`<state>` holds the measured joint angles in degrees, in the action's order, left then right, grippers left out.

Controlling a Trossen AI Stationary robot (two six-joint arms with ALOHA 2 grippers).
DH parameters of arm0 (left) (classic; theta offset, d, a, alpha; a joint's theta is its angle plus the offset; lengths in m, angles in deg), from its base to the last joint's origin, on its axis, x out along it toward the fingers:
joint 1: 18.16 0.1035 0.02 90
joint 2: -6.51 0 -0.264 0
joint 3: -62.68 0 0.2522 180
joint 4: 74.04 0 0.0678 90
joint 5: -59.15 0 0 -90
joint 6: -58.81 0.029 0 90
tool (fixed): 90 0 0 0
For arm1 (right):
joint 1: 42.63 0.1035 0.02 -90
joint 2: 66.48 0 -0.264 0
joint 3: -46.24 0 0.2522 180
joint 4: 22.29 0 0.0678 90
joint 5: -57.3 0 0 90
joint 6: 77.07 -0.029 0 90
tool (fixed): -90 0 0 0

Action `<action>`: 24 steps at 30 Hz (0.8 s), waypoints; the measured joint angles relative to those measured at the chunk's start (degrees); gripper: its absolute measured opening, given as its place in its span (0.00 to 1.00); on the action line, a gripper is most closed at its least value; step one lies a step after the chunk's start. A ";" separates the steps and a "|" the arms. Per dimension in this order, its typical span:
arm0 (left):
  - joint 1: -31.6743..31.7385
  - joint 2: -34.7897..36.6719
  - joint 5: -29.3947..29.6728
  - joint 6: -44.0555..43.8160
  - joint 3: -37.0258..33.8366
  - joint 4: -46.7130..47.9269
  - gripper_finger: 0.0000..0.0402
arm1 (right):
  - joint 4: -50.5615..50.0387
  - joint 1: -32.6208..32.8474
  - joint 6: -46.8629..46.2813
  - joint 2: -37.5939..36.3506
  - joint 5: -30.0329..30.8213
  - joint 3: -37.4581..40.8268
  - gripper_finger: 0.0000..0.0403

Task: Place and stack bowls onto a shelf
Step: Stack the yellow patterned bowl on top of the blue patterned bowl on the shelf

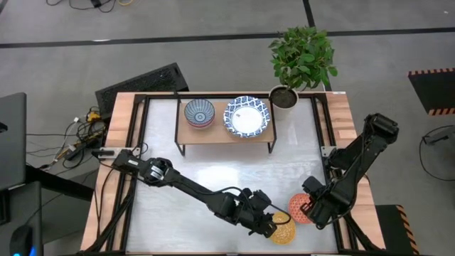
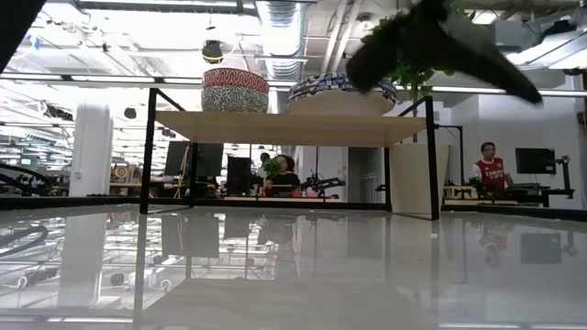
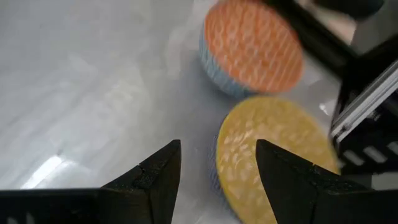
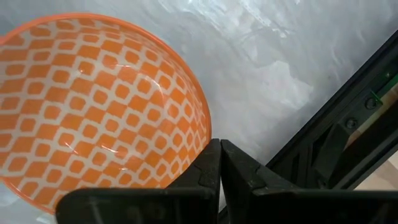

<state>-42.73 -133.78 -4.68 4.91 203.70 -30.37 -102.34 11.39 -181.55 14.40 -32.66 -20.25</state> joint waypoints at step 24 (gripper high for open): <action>-0.15 -6.06 -7.42 0.25 -0.02 -2.56 0.46 | 0.77 0.50 0.03 0.00 0.14 0.00 0.08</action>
<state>-42.89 -139.83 -12.10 5.16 203.68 -32.93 -101.58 11.89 -181.52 14.40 -32.51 -20.25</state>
